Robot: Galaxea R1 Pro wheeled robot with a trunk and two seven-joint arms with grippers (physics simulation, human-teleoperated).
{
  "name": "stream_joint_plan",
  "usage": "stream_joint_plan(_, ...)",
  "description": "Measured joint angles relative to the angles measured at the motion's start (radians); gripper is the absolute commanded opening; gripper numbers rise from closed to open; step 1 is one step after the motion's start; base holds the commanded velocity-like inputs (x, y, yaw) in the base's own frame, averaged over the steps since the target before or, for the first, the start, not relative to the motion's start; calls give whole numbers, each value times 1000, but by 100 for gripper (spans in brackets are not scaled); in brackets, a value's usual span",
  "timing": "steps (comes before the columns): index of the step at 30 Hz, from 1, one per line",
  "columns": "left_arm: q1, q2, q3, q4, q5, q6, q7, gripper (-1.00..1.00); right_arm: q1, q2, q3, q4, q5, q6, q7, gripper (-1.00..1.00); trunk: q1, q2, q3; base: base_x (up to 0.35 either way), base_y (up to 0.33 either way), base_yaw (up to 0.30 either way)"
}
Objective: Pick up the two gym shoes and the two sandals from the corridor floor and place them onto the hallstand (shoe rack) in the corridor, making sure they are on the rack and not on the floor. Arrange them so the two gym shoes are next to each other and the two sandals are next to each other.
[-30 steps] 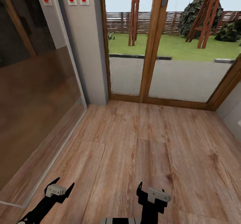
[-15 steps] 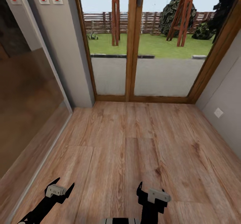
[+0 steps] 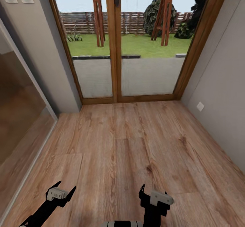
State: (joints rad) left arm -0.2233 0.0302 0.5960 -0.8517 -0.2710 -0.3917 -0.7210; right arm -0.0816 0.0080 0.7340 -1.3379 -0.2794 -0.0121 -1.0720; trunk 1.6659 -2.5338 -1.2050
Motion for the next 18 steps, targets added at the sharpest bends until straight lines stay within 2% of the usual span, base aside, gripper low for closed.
stream_joint_plan(18,0,0,1,1,0,0,0,100,0,0,0,0,0,0,0,100,0,0,0,0,0,-288)
